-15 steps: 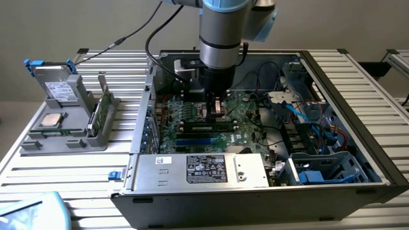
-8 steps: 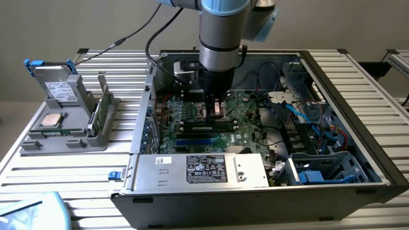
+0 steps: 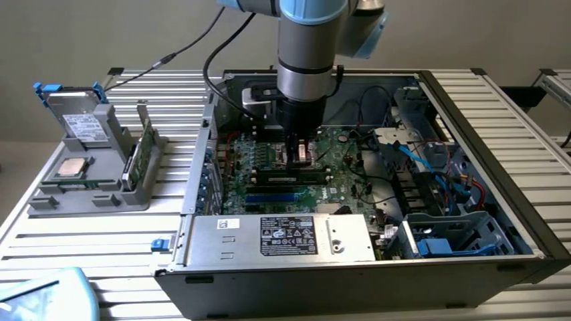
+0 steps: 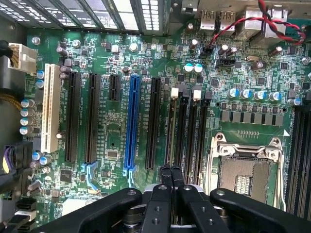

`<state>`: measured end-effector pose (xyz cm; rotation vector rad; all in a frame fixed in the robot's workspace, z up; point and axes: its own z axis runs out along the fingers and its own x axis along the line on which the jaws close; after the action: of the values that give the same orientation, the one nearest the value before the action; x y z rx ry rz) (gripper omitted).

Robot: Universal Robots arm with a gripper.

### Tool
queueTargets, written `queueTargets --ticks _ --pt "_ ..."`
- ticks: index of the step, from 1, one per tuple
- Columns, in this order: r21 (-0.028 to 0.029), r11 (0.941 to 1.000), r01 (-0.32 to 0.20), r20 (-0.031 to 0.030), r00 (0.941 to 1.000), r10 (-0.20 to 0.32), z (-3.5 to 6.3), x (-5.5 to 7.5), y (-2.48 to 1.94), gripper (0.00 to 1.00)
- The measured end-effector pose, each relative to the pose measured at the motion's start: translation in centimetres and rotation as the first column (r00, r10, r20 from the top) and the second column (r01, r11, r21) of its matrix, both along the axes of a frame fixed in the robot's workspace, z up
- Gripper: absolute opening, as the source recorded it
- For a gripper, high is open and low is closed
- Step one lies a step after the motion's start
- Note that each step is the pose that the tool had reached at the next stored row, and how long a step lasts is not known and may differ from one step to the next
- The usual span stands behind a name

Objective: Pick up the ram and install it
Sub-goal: 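Press down the ram until it locks into place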

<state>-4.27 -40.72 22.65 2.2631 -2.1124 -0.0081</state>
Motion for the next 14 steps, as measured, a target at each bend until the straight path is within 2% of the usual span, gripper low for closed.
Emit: queueTargets --ticks 3,6,7,9,14 --pt "-0.0019 1.0000 0.000 0.0000 1.0000 0.000 -0.09 -0.04 0.02 0.10" --pt "-0.0011 1.0000 0.000 0.0003 1.0000 0.000 -0.05 -0.05 0.04 0.10" --pt "0.0002 1.0000 0.000 0.0008 1.0000 0.000 0.08 -0.04 0.06 0.10" --pt "-0.0015 1.0000 0.000 -0.0001 1.0000 0.000 0.43 -0.05 0.04 0.10" --pt "-0.0015 1.0000 0.000 -0.0010 1.0000 0.000 0.68 0.59 0.00 0.10"
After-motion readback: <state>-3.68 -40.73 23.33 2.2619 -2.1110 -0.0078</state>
